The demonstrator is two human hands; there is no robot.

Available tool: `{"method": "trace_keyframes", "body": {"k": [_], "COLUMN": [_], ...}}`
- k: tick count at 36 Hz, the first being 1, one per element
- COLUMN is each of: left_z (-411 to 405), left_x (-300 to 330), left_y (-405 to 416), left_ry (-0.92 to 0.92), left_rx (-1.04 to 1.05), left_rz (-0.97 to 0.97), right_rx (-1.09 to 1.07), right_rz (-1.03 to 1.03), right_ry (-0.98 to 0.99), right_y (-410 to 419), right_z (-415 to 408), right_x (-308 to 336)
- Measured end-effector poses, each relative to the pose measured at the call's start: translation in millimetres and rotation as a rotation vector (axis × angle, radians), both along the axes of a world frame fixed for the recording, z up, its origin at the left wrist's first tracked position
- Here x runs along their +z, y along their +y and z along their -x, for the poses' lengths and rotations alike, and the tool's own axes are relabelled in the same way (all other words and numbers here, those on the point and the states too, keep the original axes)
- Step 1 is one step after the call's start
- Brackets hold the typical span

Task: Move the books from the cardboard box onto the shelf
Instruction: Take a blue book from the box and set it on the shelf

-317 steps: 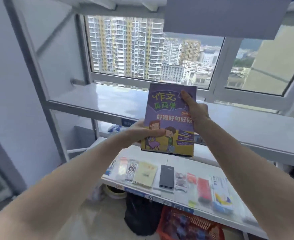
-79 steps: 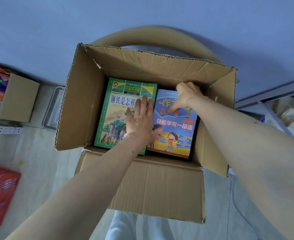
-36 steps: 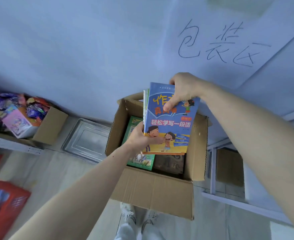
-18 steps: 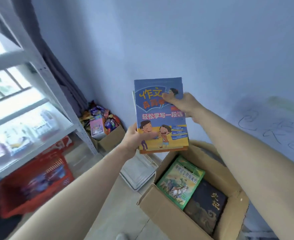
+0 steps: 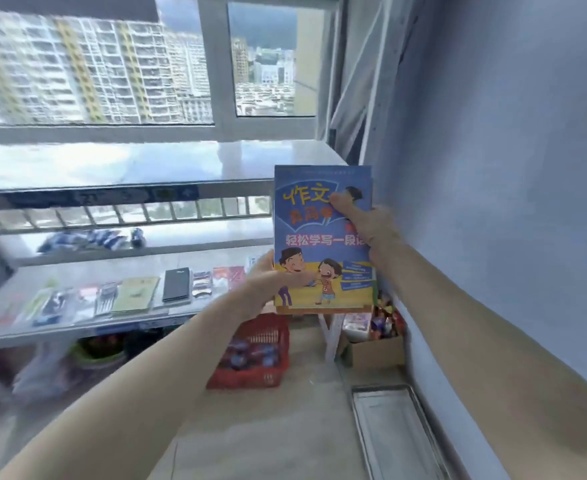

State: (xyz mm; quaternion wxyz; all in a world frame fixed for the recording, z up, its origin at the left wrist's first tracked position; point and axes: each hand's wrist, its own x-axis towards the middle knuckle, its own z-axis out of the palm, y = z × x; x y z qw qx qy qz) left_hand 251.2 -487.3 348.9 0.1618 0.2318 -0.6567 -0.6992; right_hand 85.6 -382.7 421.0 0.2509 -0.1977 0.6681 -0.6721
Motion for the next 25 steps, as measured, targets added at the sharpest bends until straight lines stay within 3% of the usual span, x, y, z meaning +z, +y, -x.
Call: {"method": "trace_keyframes", "body": {"k": [13,25], "left_z": [-205,-309], "left_x": [62,83], "left_y": [-258,-476], "left_ry": [0.045,-0.003], "left_rx": [0.2,0.363], "left_rz": [0.164,0.338], "right_rx": [0.26,0.457], "right_rz": [0.156,0.269], "right_ry": [0.023,0.01], "right_y": [-306,-544], "right_z": [-180,-281], "right_x": [49,65]}}
